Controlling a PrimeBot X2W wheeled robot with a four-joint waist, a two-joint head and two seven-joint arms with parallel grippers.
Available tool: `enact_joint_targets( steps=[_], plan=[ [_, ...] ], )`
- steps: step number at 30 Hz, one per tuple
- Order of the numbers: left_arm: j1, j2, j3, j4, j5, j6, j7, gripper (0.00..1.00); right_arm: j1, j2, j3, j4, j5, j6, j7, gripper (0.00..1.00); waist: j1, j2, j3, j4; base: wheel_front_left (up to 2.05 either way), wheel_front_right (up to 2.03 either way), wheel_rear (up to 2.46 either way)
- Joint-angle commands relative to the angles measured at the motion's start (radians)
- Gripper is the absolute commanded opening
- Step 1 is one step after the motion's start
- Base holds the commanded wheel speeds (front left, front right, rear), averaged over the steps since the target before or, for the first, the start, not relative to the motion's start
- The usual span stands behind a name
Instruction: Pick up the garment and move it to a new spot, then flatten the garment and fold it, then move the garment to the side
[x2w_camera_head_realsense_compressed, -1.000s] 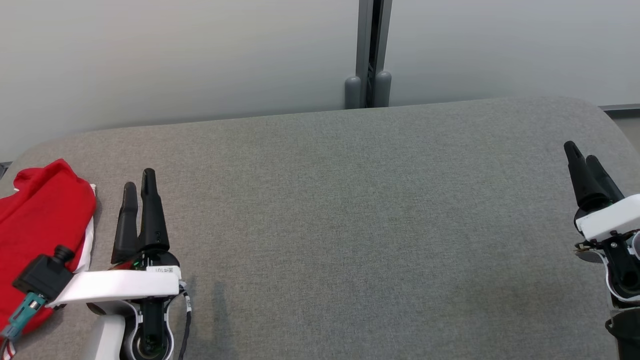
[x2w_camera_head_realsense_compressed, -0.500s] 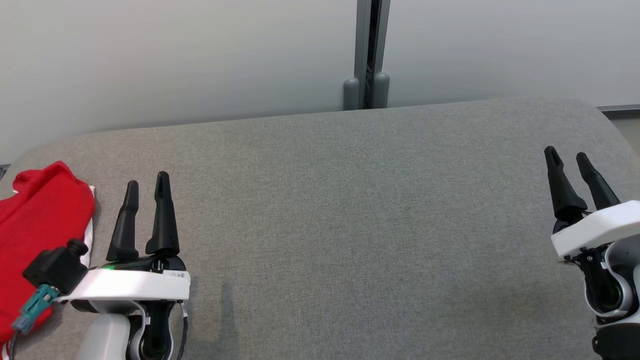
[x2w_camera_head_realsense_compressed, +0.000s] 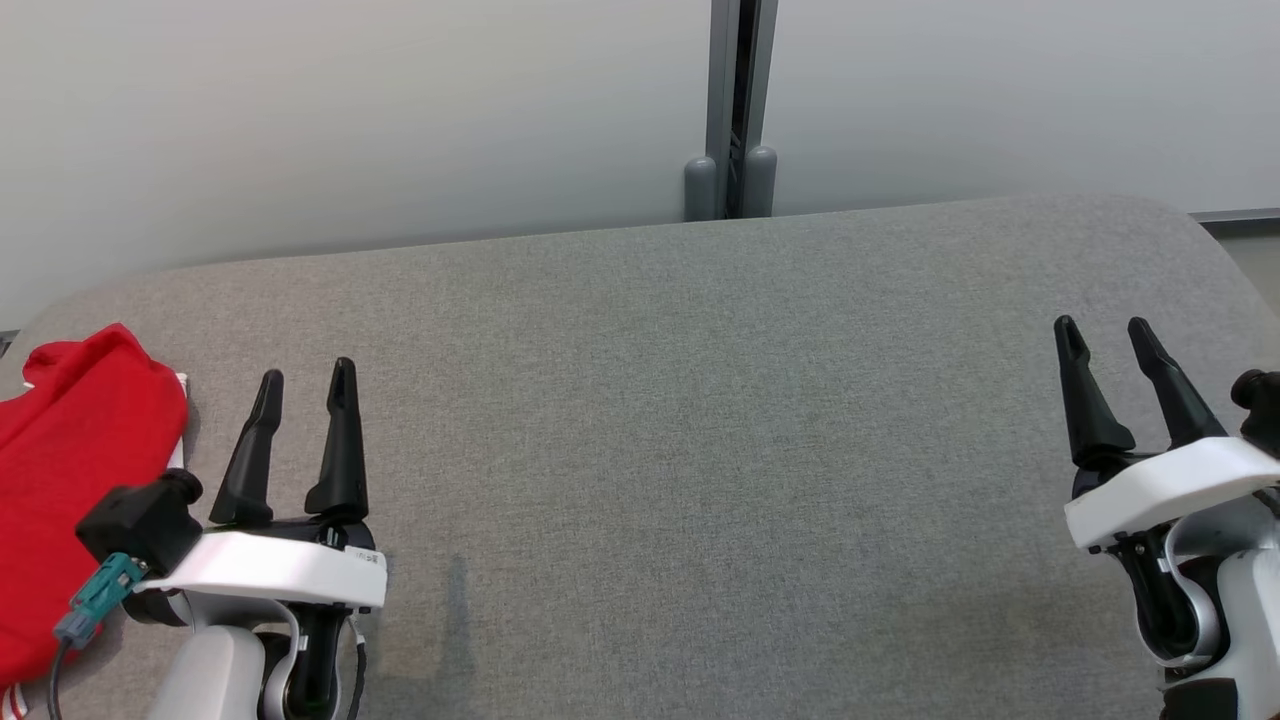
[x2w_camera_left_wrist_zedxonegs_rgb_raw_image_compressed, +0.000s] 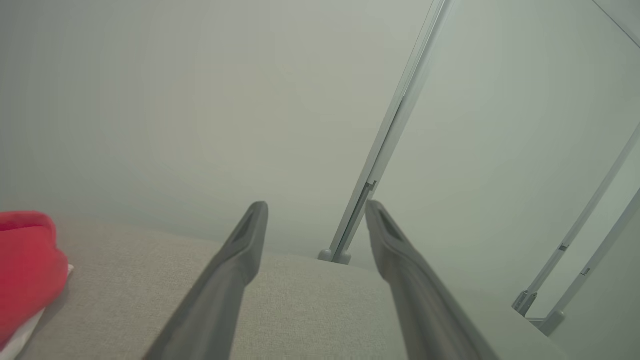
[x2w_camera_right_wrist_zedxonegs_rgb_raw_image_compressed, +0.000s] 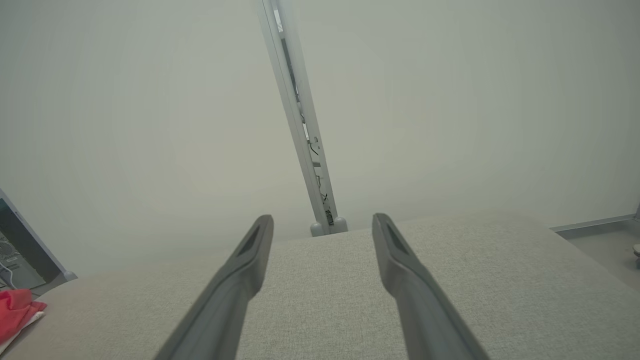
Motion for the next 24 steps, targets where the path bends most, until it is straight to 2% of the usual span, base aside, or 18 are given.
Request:
enact_joint_targets(
  steps=[1, 24],
  plan=[
    [-0.023, 0.009, 0.005, -0.003, 0.025, 0.003, 0.003, 1.0, 0.0, -0.004, 0.002, -0.015, -0.026, 0.002, -0.017, 1.0, 0.0, -0.0001, 0.0, 0.0, 0.0, 0.0, 0.0],
    [0.01, 0.027, -0.005, 0.03, 0.211, 0.032, 0.043, 1.0, 0.038, 0.03, 0.025, 0.056, -0.171, 0.002, -0.131, 1.0, 0.0, -0.0001, 0.003, 0.002, 0.0, 0.0, 0.0]
  ],
)
